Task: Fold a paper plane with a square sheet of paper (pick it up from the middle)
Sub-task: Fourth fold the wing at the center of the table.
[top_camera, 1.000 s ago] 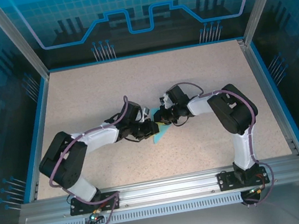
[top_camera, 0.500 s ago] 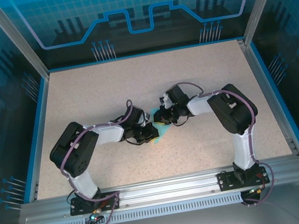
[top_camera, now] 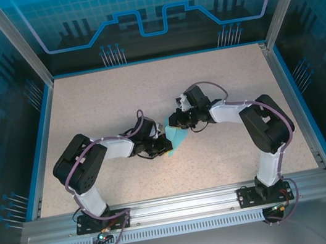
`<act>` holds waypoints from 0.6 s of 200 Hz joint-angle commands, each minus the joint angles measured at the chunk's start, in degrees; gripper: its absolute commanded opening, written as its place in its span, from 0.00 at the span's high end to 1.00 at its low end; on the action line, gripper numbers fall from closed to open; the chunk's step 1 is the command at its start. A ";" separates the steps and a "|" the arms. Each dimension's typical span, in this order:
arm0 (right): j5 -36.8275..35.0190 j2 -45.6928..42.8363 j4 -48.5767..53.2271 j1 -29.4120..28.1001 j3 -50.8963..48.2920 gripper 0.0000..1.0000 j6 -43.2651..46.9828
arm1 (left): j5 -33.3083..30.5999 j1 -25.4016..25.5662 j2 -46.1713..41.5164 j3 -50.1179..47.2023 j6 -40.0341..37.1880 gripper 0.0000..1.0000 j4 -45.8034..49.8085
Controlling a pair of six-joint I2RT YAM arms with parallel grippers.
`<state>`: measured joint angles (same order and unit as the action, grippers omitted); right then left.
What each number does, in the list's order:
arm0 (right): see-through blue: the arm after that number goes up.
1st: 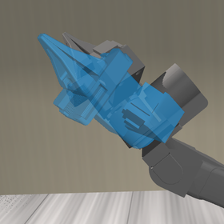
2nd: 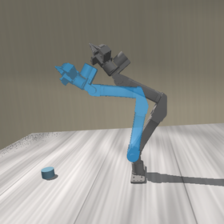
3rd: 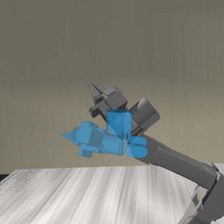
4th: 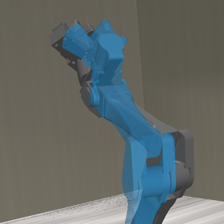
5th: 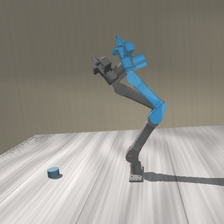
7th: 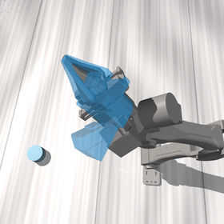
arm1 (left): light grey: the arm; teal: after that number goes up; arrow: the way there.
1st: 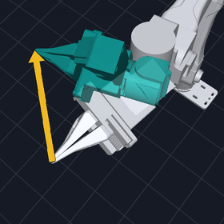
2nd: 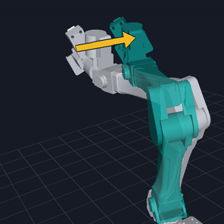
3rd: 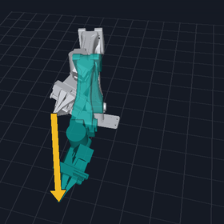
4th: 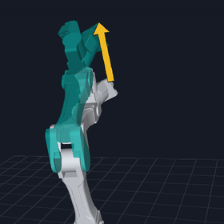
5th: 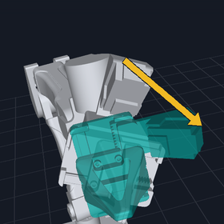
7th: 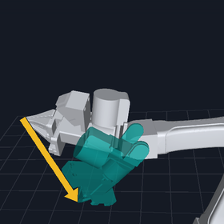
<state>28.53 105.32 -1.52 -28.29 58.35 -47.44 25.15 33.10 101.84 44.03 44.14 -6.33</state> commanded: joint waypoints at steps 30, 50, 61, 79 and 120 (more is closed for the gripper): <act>-0.15 1.06 -2.17 -3.92 -5.17 0.87 -0.82 | -4.15 0.01 3.22 -2.12 0.88 0.94 4.19; 1.30 1.73 -4.77 -4.94 -6.13 0.87 -1.68 | -4.15 0.00 3.27 -2.11 0.86 0.94 4.21; 0.95 2.20 -4.39 -5.36 -6.02 0.87 -1.39 | -3.97 -0.03 3.41 -1.93 0.89 0.94 4.22; -0.45 3.69 -3.67 -5.43 -5.87 0.87 -1.06 | -4.05 0.03 3.44 -2.07 0.86 0.94 4.26; -3.52 6.71 -4.82 -3.60 -5.21 0.88 -2.19 | -5.07 -0.05 3.75 -2.42 0.67 0.95 5.12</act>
<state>27.62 109.38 -6.72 -32.56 52.77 -48.86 25.23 33.06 101.91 44.03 45.10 -6.39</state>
